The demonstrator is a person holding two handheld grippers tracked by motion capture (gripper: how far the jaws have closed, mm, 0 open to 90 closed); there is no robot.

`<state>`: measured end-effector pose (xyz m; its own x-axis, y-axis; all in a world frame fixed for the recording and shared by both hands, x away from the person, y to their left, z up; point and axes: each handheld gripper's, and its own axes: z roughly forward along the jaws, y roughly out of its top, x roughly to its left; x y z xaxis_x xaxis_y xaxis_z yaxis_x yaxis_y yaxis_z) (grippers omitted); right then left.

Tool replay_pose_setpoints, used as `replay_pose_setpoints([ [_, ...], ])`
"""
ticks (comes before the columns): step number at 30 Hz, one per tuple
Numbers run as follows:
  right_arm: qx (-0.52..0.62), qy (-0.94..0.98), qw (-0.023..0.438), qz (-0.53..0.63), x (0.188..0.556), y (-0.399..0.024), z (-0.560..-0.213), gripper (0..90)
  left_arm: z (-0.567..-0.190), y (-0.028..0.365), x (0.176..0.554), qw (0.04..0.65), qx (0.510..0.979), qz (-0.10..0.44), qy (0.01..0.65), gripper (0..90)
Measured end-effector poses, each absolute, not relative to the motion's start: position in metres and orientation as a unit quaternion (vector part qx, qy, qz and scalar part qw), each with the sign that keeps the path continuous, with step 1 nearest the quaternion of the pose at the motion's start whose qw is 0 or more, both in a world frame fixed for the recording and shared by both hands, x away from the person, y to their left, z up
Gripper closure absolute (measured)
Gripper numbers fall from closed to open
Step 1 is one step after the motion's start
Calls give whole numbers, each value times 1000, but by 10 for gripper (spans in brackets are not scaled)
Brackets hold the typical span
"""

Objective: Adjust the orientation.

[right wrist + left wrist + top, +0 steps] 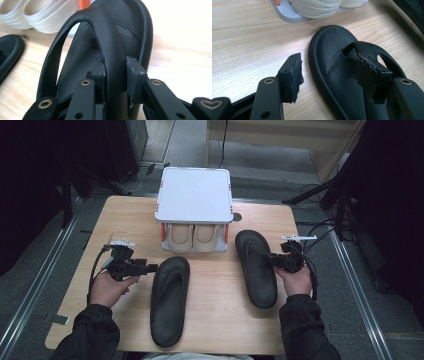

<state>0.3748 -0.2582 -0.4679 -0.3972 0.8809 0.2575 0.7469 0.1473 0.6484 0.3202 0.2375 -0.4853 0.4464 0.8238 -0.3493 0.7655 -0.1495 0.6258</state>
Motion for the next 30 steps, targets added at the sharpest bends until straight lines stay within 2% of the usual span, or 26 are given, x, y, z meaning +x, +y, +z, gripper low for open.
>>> replay_pose_setpoints([
  [15, 495, 784, 57, 370, 346, -217, -470, 717, -486, 237, 320, 386, 759, 40, 522, 396],
  [21, 478, 797, 46, 366, 338, -199, -474, 716, -487, 238, 319, 379, 766, 47, 517, 432],
  [22, 476, 799, 43, 365, 337, -196, -475, 716, -487, 238, 319, 378, 766, 43, 518, 457],
  [26, 470, 806, 34, 359, 334, -186, -479, 714, -486, 240, 317, 391, 767, 18, 508, 718],
  [30, 468, 808, 29, 357, 330, -181, -481, 711, -490, 240, 317, 387, 774, 5, 501, 872],
])
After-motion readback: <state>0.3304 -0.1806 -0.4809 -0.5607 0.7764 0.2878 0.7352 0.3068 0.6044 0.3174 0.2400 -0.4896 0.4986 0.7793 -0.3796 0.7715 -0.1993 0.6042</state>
